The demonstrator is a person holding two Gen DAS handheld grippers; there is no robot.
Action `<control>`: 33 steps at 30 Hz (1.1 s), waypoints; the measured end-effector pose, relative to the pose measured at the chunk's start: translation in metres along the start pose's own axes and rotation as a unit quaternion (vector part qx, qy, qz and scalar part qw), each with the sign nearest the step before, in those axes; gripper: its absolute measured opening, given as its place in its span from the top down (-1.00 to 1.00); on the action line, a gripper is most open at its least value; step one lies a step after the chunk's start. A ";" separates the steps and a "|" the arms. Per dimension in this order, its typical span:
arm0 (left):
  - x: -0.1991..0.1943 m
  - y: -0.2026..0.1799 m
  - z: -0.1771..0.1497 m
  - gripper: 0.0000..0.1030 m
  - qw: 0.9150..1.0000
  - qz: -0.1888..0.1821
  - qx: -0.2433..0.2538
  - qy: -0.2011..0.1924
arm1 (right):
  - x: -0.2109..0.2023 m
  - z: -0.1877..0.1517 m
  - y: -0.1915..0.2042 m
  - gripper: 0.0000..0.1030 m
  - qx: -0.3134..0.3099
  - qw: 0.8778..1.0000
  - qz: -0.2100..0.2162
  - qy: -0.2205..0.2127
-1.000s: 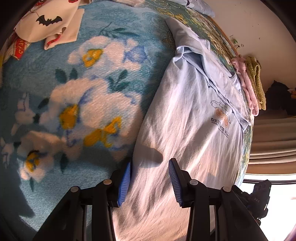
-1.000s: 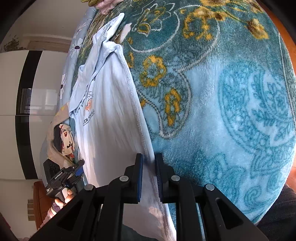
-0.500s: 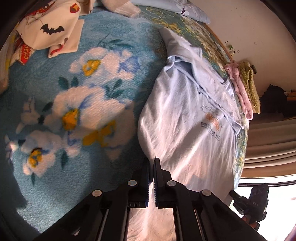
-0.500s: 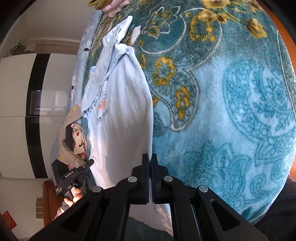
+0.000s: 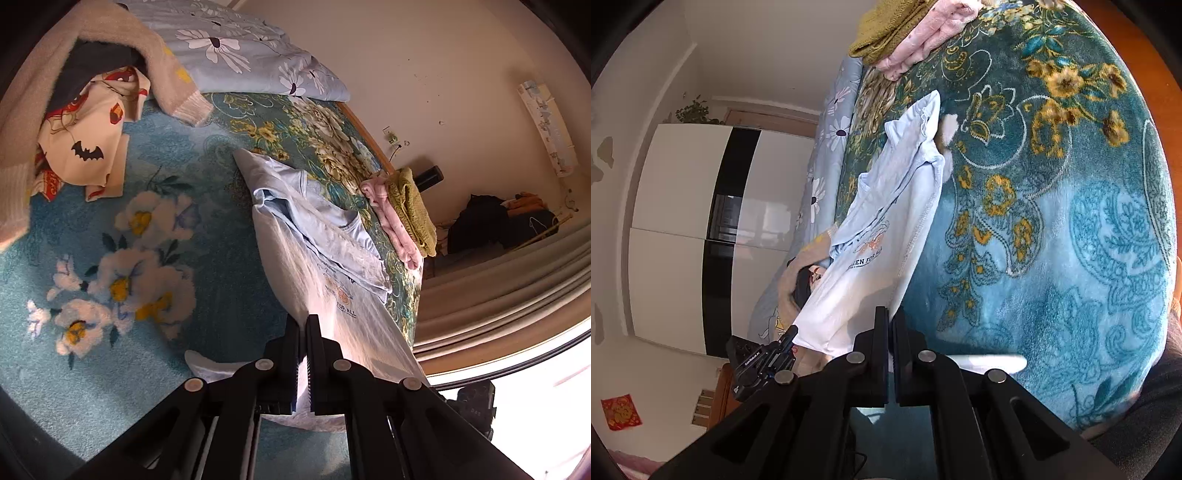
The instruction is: Fold clothes
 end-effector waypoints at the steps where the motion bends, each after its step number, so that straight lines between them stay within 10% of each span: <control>1: -0.005 0.000 -0.003 0.93 1.000 -0.002 0.000 0.003 | -0.005 -0.004 0.001 0.97 0.000 1.000 0.002 -0.001; 10: -0.062 0.008 -0.033 0.93 0.999 -0.025 -0.003 0.033 | -0.046 -0.035 0.005 0.97 0.010 1.000 0.019 0.008; 25: 0.107 0.012 0.033 0.93 0.994 0.087 0.004 0.069 | 0.039 0.034 -0.030 0.97 0.050 0.989 -0.136 0.005; 33: 0.130 0.038 0.031 0.92 0.987 0.136 -0.021 0.084 | 0.076 0.052 -0.039 0.96 0.044 0.979 -0.198 0.036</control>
Point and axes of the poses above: each gripper's, at about its wrist camera, not at the fingertips, and x roughly the way its jaws point, y to its left, z to its top, the point moved 1 cm from there along x, roughly the way its jaws point, and after that the axes turned 10 degrees about -y, right-handed, at the moved point
